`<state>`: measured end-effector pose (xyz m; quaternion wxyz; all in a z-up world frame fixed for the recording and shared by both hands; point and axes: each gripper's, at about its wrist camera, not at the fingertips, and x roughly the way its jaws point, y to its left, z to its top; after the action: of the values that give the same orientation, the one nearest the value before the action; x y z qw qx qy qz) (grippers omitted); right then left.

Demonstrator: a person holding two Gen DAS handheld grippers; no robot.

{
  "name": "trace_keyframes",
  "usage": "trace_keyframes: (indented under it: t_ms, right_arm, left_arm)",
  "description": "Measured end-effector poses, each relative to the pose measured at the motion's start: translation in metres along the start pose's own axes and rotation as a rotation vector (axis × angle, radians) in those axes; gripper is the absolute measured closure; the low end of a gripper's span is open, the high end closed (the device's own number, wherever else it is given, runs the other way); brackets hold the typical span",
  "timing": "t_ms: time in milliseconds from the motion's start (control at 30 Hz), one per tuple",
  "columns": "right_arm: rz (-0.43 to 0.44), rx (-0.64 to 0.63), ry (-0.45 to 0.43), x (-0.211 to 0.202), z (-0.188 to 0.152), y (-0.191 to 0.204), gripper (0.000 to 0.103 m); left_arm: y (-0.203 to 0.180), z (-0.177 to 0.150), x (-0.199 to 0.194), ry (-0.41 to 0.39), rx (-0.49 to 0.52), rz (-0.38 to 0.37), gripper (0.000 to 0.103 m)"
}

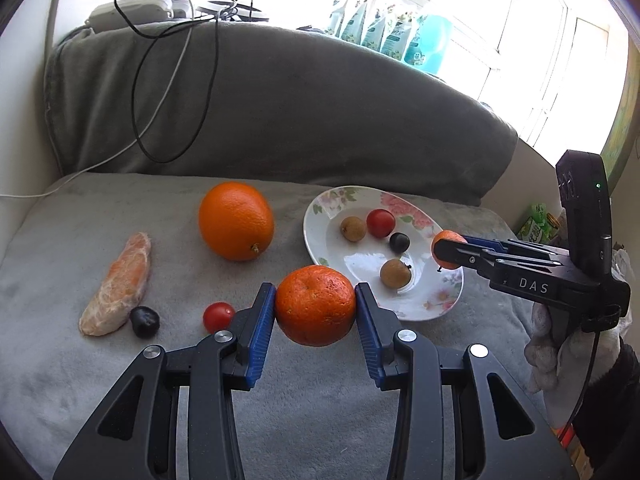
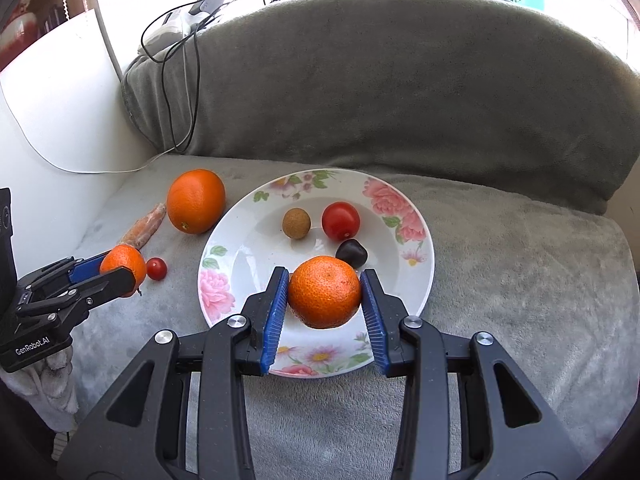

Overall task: Organize fruits
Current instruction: 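Carry both mandarins over the white plate and open both grippers, then withdraw both open grippers from the plate toward the wrapped pomelo segment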

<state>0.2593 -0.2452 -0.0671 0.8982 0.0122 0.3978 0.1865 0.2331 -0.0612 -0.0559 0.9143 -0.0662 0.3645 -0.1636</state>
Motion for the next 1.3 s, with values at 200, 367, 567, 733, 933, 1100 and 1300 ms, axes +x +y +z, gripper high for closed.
trace_keyframes:
  t_ms: [200, 367, 567, 733, 933, 1100, 1300]
  right_arm:
    - [0.008, 0.01, 0.015, 0.005, -0.006, -0.005, 0.064]
    - [0.01, 0.017, 0.015, 0.004, -0.009, -0.01, 0.064]
    - [0.012, 0.008, 0.021, 0.002, -0.013, -0.01, 0.064]
    - [0.009, -0.002, 0.028, 0.003, -0.015, -0.008, 0.064]
    - [0.002, -0.01, 0.024, 0.002, -0.015, -0.006, 0.064]
    - [-0.004, 0.005, -0.011, -0.006, -0.011, -0.008, 0.034]
    - [0.004, 0.061, -0.035, -0.013, -0.008, -0.019, 0.02]
  left_arm:
    - [-0.01, 0.01, 0.014, 0.008, 0.02, -0.004, 0.065]
    - [-0.016, 0.016, 0.027, 0.022, 0.03, -0.003, 0.065]
    - [-0.022, 0.019, 0.042, 0.051, 0.03, -0.007, 0.065]
    - [-0.024, 0.018, 0.043, 0.058, 0.04, -0.009, 0.064]
    - [-0.026, 0.02, 0.043, 0.058, 0.053, -0.005, 0.064]
    - [-0.026, 0.022, 0.037, 0.04, 0.054, -0.006, 0.05]
    - [-0.027, 0.022, 0.032, 0.03, 0.058, 0.004, 0.046]
